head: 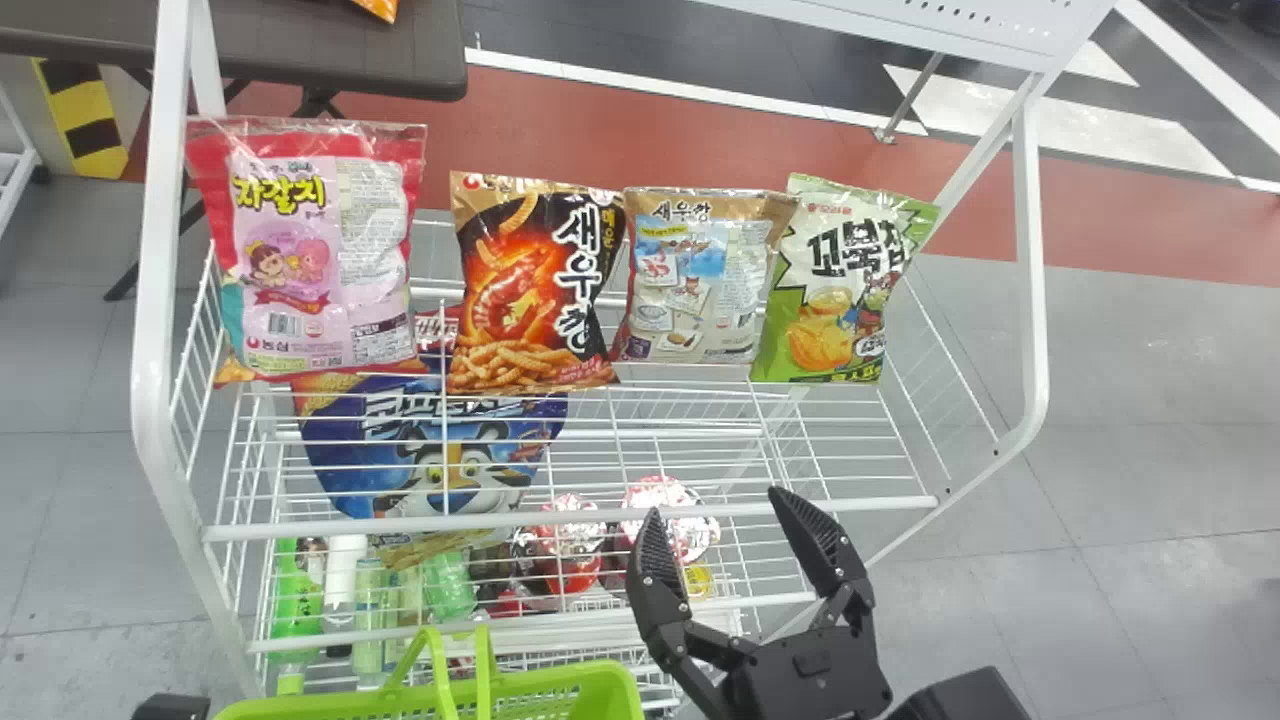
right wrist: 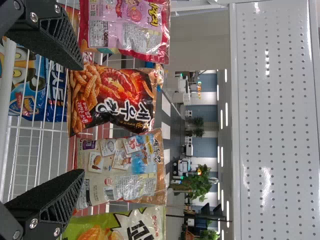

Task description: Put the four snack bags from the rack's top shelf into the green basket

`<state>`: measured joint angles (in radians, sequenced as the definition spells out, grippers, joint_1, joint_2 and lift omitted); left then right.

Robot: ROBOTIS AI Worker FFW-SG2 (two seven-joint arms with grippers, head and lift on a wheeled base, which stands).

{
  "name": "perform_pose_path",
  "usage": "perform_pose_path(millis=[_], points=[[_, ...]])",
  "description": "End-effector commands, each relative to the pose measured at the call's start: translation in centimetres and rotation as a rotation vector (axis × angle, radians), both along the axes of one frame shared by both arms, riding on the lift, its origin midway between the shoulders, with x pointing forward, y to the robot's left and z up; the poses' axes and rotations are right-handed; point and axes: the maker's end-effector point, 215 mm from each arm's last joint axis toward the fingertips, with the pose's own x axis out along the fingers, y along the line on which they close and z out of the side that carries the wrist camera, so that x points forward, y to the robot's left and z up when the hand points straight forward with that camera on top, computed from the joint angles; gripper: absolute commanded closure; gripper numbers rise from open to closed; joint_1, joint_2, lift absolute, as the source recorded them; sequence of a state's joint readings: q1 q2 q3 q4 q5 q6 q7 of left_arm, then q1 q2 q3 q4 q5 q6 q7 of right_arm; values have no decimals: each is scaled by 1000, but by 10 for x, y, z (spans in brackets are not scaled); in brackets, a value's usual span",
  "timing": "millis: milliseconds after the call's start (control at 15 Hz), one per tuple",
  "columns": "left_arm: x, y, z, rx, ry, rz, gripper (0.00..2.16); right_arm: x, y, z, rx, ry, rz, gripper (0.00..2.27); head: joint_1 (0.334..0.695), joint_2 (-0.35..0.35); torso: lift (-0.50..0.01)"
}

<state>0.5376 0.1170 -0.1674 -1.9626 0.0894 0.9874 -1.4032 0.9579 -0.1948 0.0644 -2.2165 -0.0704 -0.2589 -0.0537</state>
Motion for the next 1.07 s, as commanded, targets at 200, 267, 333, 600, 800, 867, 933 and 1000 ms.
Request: perform_pose_path(millis=[200, 267, 333, 600, 800, 867, 933, 1000], points=[[0, 0, 0, -5, -5, -3, 2054, 2, 0, 1, 9, -11, -2, 80, 695, -350, 0], [1, 0, 0, -5, -8, -3, 2054, 2, -1, 1, 8, -11, -3, 83, 695, -350, 0], [0, 0, 0, -6, -8, -4, 2054, 2, 0, 1, 10, -11, -1, 83, 695, -350, 0], [0, 0, 0, -9, -14, -8, 2054, 6, 0, 1, 9, -19, -3, 83, 695, -350, 0], [-3, -3, 1, -15, -28, -17, 2054, 54, 21, -2, -6, -37, 36, 87, 695, -350, 0], [-3, -4, 1, -15, -31, -19, 2054, 74, 33, -7, -6, -30, 57, 87, 695, -350, 0], [-5, -6, 1, -17, -33, -22, 2054, 99, 49, -19, -7, -1, 84, 87, 695, -350, 0], [-6, -5, 1, -15, -36, -25, 2054, 120, 70, -28, -11, 25, 125, 87, 695, -350, 0]])
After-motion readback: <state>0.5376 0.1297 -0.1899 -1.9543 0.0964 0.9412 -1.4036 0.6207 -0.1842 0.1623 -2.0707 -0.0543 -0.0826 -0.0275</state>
